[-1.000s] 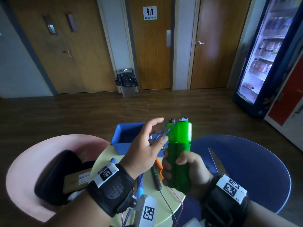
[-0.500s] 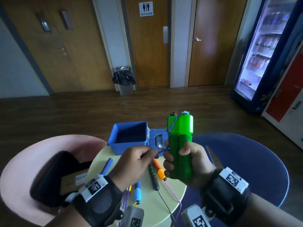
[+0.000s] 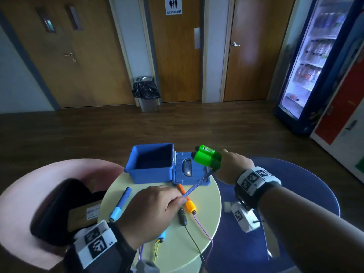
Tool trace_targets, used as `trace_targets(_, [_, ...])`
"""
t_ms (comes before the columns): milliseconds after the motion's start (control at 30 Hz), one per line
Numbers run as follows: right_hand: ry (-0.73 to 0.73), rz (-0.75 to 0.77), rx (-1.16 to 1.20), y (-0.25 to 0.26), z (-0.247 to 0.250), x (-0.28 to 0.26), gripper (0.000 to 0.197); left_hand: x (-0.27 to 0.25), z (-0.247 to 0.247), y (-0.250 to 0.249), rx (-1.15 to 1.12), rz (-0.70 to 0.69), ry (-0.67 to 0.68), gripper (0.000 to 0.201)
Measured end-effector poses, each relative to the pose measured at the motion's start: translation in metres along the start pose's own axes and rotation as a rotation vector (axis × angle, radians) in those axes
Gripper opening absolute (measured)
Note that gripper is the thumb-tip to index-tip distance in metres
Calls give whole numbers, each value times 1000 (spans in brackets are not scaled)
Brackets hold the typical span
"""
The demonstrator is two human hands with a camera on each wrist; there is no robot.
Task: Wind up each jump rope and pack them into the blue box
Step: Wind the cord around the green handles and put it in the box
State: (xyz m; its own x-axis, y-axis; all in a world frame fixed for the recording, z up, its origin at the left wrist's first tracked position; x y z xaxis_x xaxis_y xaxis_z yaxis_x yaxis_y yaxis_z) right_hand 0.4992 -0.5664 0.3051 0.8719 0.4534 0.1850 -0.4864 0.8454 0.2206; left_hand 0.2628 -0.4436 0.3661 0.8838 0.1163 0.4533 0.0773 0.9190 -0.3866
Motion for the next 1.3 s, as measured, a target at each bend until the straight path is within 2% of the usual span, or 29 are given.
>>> trace_targets(200, [26,243,-236,47,2,-20,41,16,30,2,50,60,4,39])
trace_targets(300, [16,455,-338,81,7,-48,33,35,54,9,77,88,0,35])
trace_targets(400, [49,689,-371,114,11,-90,29,61,70,16,-10,94,4,22])
trace_targets(533, [80,825,-333,139,44,-129,28,85,63,27,-2,86,140,10])
trace_targets(633, [92,828,-270,146,75,-132,29,95,52,40,-143,113,207,4])
trace_targets(833, [63,661,-105,135,122,-127,35,88,23,59,-500,191,153,8])
trace_targets(933, [78,588,-33,129,129,-131,37,69,-6,53,-700,295,164,15])
trace_targets(1000, [74,547,5,126,130,-130,35,52,-22,51,-970,441,160,4])
trace_targets(1067, [62,519,23,123,129,-128,34,38,-33,47,-1138,488,196,28])
trace_targets(1100, [63,514,25,123,128,-128,34,34,-37,48,-1172,487,200,32])
trace_targets(1167, [85,514,35,123,123,-131,33,33,-35,53,-1150,455,148,26])
trace_targets(1300, [128,524,52,124,122,-136,32,47,-21,63,-909,384,79,31])
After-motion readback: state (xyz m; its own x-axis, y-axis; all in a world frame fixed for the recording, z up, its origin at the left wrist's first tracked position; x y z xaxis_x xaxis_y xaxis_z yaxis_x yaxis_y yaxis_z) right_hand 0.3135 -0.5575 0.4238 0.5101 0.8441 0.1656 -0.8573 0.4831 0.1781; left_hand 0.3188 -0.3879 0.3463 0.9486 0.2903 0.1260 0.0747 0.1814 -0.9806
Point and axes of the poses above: each hand's wrist, its own x-axis towards the middle knuckle, its own z-axis out of the back of the hand, y = z × x, the point moved 8 cm from there along x, towards the middle knuckle, and after that the axes turned 9 degrees about -y, right-handed, at the moved point
